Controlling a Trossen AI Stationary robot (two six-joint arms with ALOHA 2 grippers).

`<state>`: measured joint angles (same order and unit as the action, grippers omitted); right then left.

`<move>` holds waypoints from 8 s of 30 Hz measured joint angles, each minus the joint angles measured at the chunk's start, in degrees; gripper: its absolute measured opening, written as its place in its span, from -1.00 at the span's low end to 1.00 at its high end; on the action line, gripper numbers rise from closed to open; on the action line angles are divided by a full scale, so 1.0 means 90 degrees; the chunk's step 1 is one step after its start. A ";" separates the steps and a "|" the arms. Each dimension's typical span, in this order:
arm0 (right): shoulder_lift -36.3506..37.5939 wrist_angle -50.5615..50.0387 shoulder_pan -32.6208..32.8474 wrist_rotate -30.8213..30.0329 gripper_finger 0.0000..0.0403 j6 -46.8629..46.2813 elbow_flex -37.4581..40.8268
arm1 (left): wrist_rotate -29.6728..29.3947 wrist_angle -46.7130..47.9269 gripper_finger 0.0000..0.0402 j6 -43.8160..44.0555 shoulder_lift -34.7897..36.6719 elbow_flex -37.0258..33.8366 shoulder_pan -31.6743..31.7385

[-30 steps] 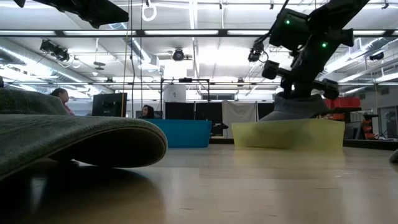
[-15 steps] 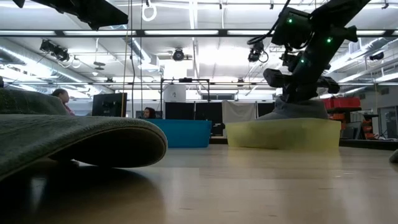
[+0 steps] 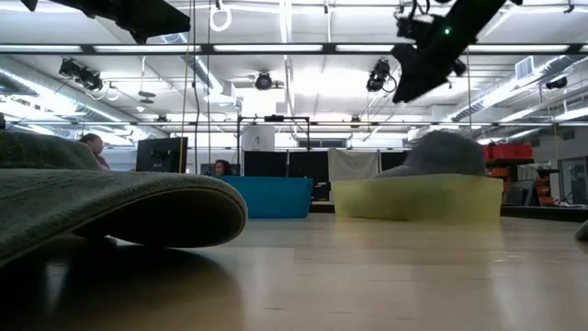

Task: Pick & Place hat
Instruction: Put the blue cap into the yellow bin, then put the top left green cap into the blue bin

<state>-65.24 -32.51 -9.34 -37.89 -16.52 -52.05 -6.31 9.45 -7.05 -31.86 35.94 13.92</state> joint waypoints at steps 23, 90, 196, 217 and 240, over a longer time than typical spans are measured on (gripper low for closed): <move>-0.1213 -0.1970 -0.0507 0.1334 -0.08 0.5740 -0.0170 | -0.0002 -0.0236 -0.38 0.0048 -0.0002 0.0000 -0.0001; -0.3287 -0.1527 -0.1069 0.2194 -0.85 -0.0452 -0.1409 | -0.0002 -0.0015 -0.38 0.0056 -0.0002 -0.0002 -0.0001; 0.0258 0.1986 0.0505 0.3475 -0.44 0.1388 0.1006 | 0.0548 0.4634 -0.38 1.0232 -0.2308 0.0000 -0.4346; 0.0258 0.1577 0.0505 0.3475 -0.13 0.1403 0.1006 | -0.0232 0.4694 -0.40 1.3049 -0.4450 0.0005 -0.5470; 0.0256 0.1375 0.0505 0.3475 -0.15 0.1393 0.1006 | -0.2831 0.6764 -0.95 1.0426 -0.4527 0.2385 -0.4373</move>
<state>-62.94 -20.14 -4.80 -6.61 -3.99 -43.00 -31.79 70.33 86.78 -72.60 57.41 -25.44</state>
